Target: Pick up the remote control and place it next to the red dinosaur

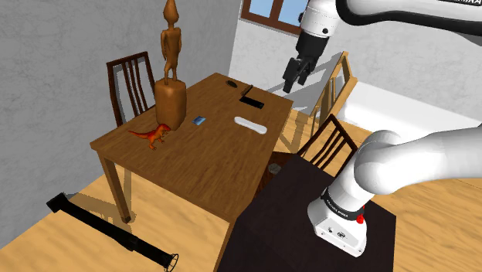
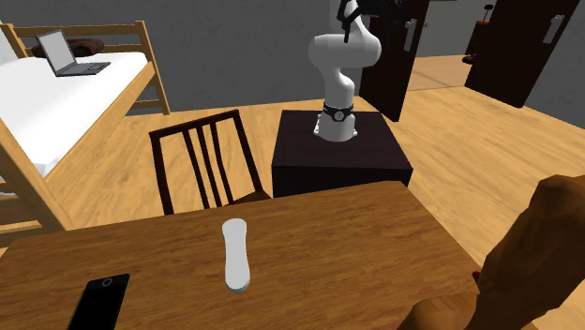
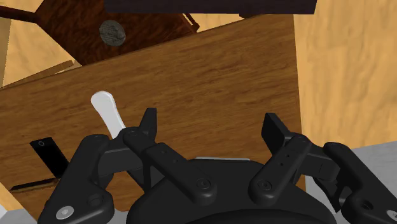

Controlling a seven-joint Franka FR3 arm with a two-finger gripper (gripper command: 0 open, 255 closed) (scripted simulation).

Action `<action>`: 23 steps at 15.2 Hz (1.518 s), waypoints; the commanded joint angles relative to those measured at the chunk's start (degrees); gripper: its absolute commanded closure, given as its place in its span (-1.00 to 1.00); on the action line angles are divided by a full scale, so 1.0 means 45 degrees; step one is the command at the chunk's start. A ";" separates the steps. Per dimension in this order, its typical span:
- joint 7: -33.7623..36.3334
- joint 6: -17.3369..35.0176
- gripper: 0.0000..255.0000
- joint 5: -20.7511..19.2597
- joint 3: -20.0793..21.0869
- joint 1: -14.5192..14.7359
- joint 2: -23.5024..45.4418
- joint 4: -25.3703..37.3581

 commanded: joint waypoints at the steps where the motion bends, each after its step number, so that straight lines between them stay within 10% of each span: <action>1: 0.0000 0.0000 -1.00 0.0000 0.0000 0.0000 0.0000 0.0000; 23: -0.5587 0.8273 -1.00 -0.1096 -0.4024 -0.0895 0.7811 -0.0383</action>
